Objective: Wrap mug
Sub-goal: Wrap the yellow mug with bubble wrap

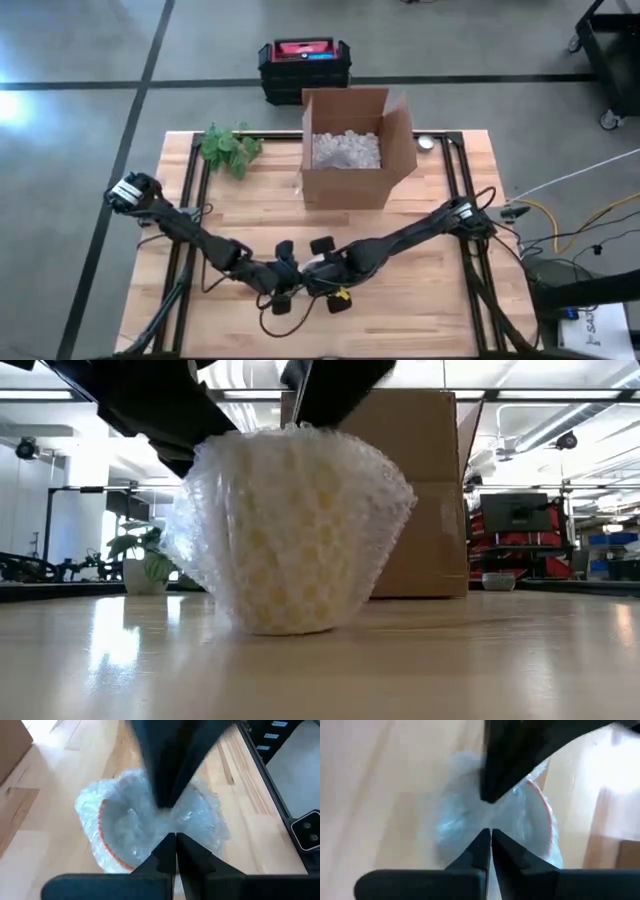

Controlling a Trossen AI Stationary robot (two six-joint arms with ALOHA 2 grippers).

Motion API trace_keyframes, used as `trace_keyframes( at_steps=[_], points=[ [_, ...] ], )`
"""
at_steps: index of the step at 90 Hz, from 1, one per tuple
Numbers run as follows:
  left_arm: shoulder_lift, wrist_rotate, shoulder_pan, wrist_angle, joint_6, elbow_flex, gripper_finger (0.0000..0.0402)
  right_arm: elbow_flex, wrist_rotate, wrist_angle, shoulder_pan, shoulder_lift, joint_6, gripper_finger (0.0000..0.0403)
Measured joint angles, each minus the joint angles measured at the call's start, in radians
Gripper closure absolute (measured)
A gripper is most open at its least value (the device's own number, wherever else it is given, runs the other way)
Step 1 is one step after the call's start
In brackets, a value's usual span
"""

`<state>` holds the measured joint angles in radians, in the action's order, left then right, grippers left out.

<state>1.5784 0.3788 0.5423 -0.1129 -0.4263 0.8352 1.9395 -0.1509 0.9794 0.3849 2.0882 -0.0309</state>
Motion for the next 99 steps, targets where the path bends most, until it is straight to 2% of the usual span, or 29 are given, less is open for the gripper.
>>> trace_keyframes(
  at_steps=[11, 25, 52, 81, 99],
  points=[
    [0.0, -0.001, 0.0, 0.0, 0.0, 0.0, 0.0402, 0.018, 0.001, 0.078, 0.008, -0.018, -0.044, 0.04],
    [0.0, 0.0, 0.0, -0.002, 0.0, 0.0, 0.0402, -0.008, -0.005, 0.066, 0.009, -0.008, -0.072, 0.04],
    [0.0, 0.005, -0.002, -0.011, -0.001, 0.0, 0.0402, -0.037, -0.015, -0.005, -0.016, 0.082, 0.023, 0.0401],
    [0.0, 0.005, -0.001, -0.012, -0.002, 0.0, 0.0402, -0.037, 0.072, -0.066, -0.048, 0.139, 0.095, 0.0401],
    [0.0, 0.004, -0.001, -0.002, -0.001, 0.0, 0.0402, -0.04, 0.08, -0.118, -0.052, 0.155, 0.156, 0.0401]
  ],
)
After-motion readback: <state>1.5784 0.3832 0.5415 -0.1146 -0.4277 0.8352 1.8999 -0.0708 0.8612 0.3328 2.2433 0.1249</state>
